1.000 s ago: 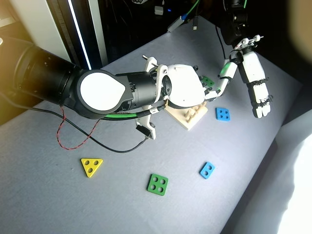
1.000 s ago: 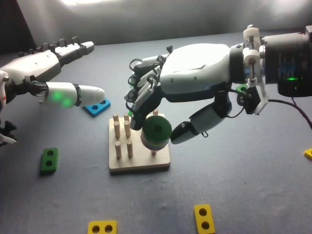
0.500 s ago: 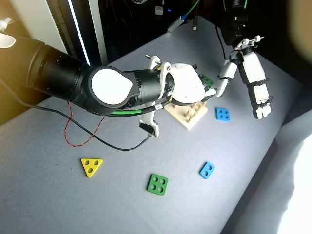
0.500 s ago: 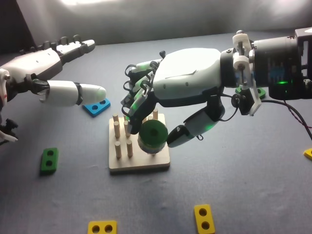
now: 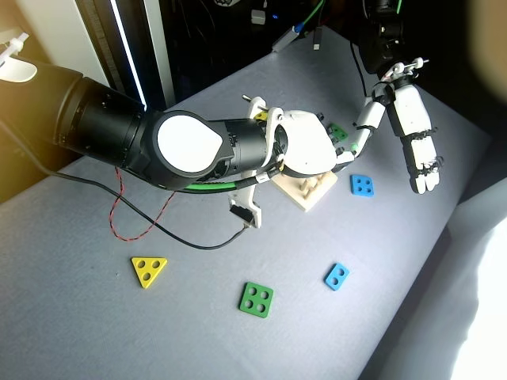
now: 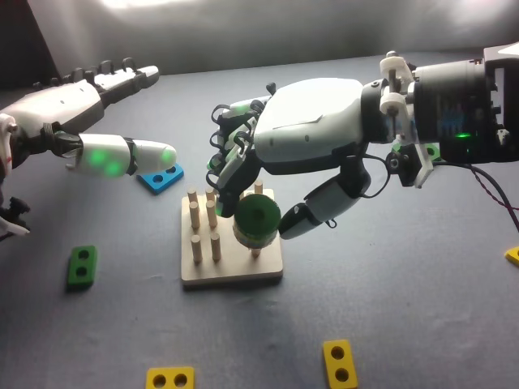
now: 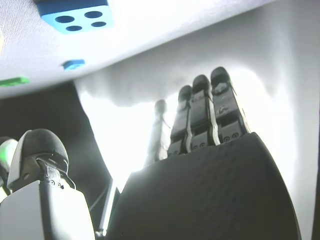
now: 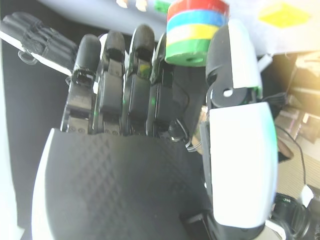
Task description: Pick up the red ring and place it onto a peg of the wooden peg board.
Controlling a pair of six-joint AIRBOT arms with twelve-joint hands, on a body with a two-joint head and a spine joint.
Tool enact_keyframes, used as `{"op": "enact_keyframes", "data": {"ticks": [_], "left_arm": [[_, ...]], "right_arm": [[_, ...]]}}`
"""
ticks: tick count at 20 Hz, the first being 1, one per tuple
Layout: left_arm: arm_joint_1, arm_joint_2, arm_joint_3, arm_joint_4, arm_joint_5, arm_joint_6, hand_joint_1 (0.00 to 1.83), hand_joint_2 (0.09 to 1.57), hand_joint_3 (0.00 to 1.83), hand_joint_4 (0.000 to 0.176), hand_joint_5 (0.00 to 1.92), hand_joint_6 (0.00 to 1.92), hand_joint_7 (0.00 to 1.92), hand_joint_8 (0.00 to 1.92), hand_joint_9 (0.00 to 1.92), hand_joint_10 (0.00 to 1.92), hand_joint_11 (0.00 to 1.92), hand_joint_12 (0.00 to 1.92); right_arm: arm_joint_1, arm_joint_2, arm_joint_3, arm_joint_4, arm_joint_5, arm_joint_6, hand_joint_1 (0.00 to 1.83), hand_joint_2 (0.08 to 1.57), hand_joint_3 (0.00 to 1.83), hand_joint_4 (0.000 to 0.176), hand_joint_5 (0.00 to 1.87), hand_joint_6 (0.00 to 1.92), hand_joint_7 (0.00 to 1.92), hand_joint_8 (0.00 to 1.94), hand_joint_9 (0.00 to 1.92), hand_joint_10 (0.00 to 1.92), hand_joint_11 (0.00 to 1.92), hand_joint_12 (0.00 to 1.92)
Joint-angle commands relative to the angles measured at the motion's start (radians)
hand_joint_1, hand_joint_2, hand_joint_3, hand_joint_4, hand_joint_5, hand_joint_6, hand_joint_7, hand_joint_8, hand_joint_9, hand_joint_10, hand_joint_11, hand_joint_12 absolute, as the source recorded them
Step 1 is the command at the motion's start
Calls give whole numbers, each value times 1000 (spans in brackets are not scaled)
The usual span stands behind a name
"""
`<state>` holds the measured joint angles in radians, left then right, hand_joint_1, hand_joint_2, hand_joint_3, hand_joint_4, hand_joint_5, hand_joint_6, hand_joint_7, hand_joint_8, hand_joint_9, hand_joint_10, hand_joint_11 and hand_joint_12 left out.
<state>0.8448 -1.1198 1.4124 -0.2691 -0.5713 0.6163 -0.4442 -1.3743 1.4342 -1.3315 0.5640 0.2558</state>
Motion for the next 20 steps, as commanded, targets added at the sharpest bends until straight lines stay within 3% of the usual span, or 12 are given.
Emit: {"op": "enact_keyframes", "data": {"ticks": [1,8,9,13,14,17,19,20], "left_arm": [[-14,-3,6,-3,-116,-3,353,1018,4,145,0,0,0,0,0,0,0,0],[-14,-2,7,-3,-114,-3,340,1012,1,146,0,0,0,0,0,0,6,3],[-15,-2,7,-3,-114,-3,336,1017,3,132,0,0,0,0,0,0,1,1],[-15,-2,7,-2,-112,-3,331,1017,2,142,0,0,0,0,0,0,7,4],[-15,-2,7,-1,-112,-3,325,1013,0,148,0,0,0,0,0,0,1,1],[-15,-3,7,1,-111,-3,331,1010,0,146,0,0,0,0,0,0,5,3],[-16,-3,8,1,-111,-3,333,1015,1,137,0,0,0,0,0,0,1,0],[-17,-3,8,1,-111,-3,338,1014,1,140,0,0,0,0,0,0,0,0]], "right_arm": [[5,-7,1,43,49,12,1149,1127,0,0,955,1041,681,5,457,5,0,1255],[-3,-12,2,4,55,50,1126,1149,2,0,908,1114,656,2,428,2,0,1156],[-3,-12,2,3,55,51,1139,1143,0,0,919,1095,662,4,439,6,0,1168],[-4,-17,4,-2,49,51,1143,1143,1,0,919,1092,656,1,440,5,0,1152],[-4,-20,9,-3,49,51,1139,1150,3,0,903,1116,651,0,428,8,0,1071],[-5,-29,21,-4,43,51,1128,1154,0,0,898,1127,649,1,420,4,0,922],[-4,-29,24,-4,40,51,1128,1157,0,0,895,1134,656,3,423,4,0,936],[-4,-30,25,-4,39,51,1127,1157,0,0,895,1134,658,4,427,5,0,943]]}}
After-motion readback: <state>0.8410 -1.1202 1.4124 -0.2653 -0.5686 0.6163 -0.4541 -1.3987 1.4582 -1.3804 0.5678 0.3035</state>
